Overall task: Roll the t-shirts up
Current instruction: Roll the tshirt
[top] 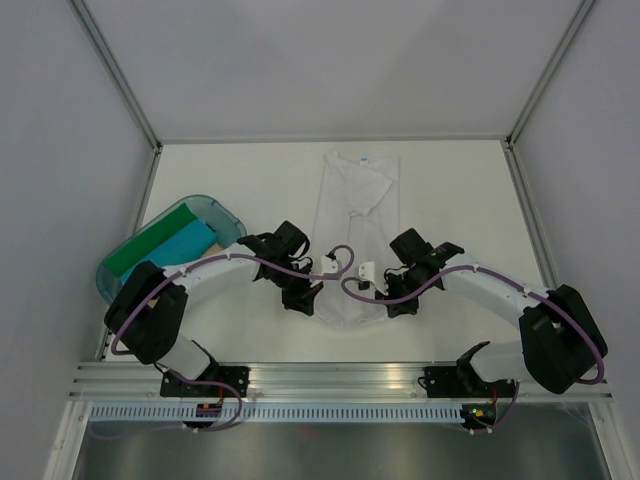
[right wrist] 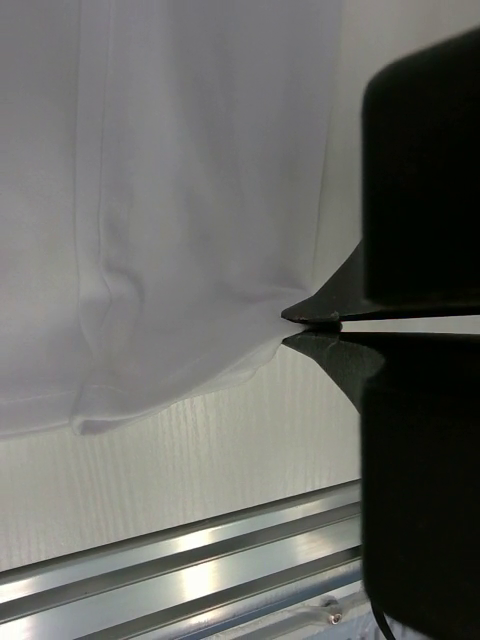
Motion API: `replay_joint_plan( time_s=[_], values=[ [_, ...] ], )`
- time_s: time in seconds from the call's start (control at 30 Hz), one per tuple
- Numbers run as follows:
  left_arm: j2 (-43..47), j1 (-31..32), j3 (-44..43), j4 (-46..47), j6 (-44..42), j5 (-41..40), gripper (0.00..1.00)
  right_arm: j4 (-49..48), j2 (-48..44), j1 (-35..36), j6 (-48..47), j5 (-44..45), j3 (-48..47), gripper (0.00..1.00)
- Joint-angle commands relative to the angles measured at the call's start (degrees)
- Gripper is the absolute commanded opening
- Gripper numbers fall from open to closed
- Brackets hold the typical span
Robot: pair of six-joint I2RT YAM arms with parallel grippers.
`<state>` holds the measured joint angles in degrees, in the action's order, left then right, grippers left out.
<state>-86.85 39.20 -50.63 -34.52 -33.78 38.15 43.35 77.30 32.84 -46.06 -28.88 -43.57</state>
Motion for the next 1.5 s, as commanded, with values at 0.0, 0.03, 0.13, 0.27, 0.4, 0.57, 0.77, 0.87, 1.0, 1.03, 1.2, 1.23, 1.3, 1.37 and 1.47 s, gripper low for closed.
replay_joint_plan(
  time_s=[0.0,0.03,0.13,0.27,0.4,0.57,0.77,0.87,1.0,1.03,1.2,1.23,1.3,1.37,1.47],
  values=[
    [-2.7,-0.3,-4.4,-3.7,7.8,2.6,0.02,-4.0,-1.0,-0.1,1.3,-4.6,0.1,0.00],
    [-4.1,-0.8,-5.6,-3.8,9.4,3.2,0.02,-4.6,-1.0,-0.1,2.0,-4.4,0.5,0.00],
    [-4.6,-2.3,-6.0,-3.3,12.4,5.5,0.02,-4.2,-1.2,-0.5,0.6,-3.2,0.7,0.00],
    [-5.2,-5.1,-6.4,-3.0,14.3,7.8,0.02,-3.7,0.9,-3.1,2.5,-3.5,-1.7,0.00],
    [-5.3,-5.3,-6.5,-3.4,16.1,8.4,0.02,-4.8,3.8,-4.1,5.1,-3.3,-2.0,0.00],
    [-7.1,-5.4,-6.8,-3.8,20.2,5.6,0.02,-6.9,4.1,-5.2,7.7,-4.6,-1.0,0.00],
    [-10.7,-9.2,-11.3,-1.5,23.2,3.2,0.02,-9.4,3.6,-7.2,10.3,-3.5,-1.1,0.00],
    [-11.5,-10.2,-12.7,-1.4,23.4,3.9,0.02,-10.0,4.2,-8.0,11.5,-2.4,-1.0,0.00],
    [-13.6,-10.2,-13.3,-0.5,24.8,4.3,0.02,-11.5,5.8,-8.1,13.6,-0.3,-1.3,0.01],
    [-15.0,-10.2,-13.5,-0.5,25.3,3.8,0.02,-11.9,6.0,-8.1,14.2,0.0,-1.6,0.03],
    [-17.2,-10.2,-14.5,-0.5,24.6,0.5,0.02,-13.7,6.1,-8.3,16.6,2.3,-1.3,0.25],
    [-17.5,-10.3,-14.7,-0.6,24.4,0.1,0.02,-13.9,5.9,-8.5,17.0,2.3,-1.3,0.28],
    [-17.7,-10.4,-14.7,-0.5,24.0,-0.4,0.02,-14.1,5.0,-9.0,17.9,2.7,-1.3,0.33],
    [-17.9,-10.6,-14.6,-0.4,24.2,-0.9,0.02,-14.0,4.4,-9.9,18.6,3.4,-1.8,0.37],
    [-18.2,-11.1,-14.7,-0.5,24.6,-1.3,0.03,-13.3,4.3,-10.7,19.0,4.4,-3.0,0.39]
  ],
)
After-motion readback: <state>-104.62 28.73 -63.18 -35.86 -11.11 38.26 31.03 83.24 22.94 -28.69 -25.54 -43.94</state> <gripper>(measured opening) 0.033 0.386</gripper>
